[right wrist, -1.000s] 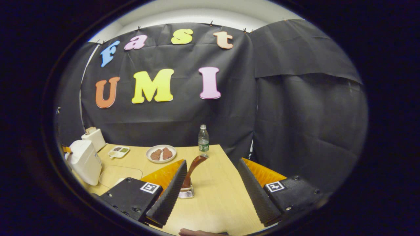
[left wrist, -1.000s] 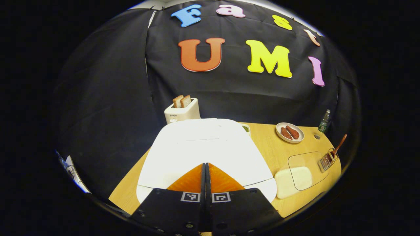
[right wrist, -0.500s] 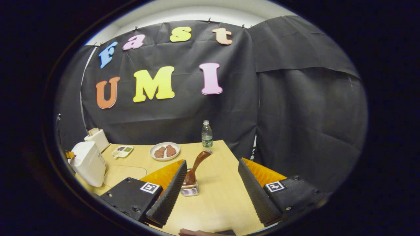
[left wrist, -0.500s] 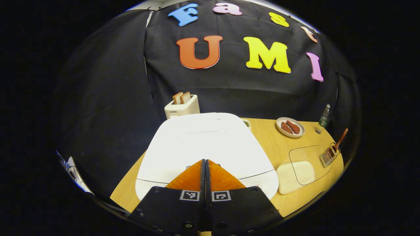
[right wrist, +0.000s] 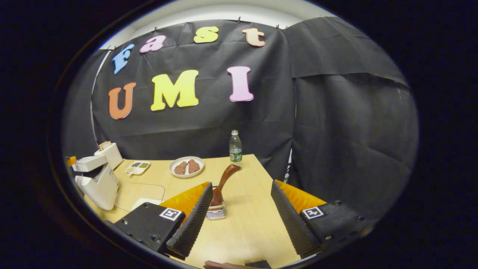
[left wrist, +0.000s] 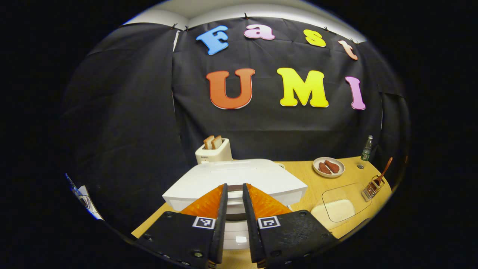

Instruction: Close the left gripper, press the button to open the rice cooker; take a wooden spoon from the chopstick holder with the right hand, scoop a spoonful of rice and pour it into the rice cooker, then put the wooden spoon back into the chopstick holder.

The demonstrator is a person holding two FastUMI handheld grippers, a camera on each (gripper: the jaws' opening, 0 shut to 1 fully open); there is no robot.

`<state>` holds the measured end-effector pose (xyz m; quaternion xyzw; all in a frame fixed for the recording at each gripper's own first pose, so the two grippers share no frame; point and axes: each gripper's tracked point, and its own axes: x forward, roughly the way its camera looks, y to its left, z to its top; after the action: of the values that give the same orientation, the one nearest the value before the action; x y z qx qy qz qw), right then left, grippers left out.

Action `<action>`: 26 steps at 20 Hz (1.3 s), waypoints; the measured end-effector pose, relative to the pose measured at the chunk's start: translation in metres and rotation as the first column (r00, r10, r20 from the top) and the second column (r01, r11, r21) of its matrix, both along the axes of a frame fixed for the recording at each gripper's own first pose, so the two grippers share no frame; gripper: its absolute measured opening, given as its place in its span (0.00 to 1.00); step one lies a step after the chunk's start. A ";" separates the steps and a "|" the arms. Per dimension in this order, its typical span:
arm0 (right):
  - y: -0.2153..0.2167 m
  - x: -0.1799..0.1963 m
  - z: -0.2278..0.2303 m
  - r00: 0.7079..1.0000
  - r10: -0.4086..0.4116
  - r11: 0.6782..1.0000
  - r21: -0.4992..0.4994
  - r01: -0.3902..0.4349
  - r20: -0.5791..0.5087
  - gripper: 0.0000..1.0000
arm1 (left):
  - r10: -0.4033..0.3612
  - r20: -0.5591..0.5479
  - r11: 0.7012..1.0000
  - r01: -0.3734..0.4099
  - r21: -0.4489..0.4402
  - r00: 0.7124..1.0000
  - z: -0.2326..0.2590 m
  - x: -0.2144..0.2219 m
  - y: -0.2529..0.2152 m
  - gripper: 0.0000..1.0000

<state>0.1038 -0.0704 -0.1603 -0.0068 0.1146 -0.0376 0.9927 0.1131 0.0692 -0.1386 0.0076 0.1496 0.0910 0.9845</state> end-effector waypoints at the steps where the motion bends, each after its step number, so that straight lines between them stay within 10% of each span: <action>1: 0.002 0.004 -0.003 1.000 0.006 1.000 0.008 -0.005 -0.005 1.00 | 0.002 0.013 1.000 -0.002 -0.007 1.000 0.006 -0.007 -0.002 0.31; 8: 0.012 0.041 -0.018 0.997 0.076 0.996 0.041 -0.077 0.017 1.00 | -0.028 0.159 0.998 0.036 -0.050 0.987 0.051 -0.078 -0.032 0.96; 22: 0.037 0.128 -0.083 0.986 0.167 0.957 0.241 -0.159 -0.015 1.00 | -0.119 0.304 0.993 0.111 0.043 0.945 0.054 -0.192 -0.058 0.95; 26: 0.022 0.158 -0.106 0.999 0.034 0.955 0.296 -0.027 -0.020 0.86 | -0.126 0.308 0.991 0.131 0.006 0.943 0.042 -0.201 -0.059 0.95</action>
<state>0.2622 -0.0486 -0.2665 0.1396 0.1313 -0.0046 0.9815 -0.0880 0.0105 -0.0964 -0.0042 -0.0057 0.0255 0.9996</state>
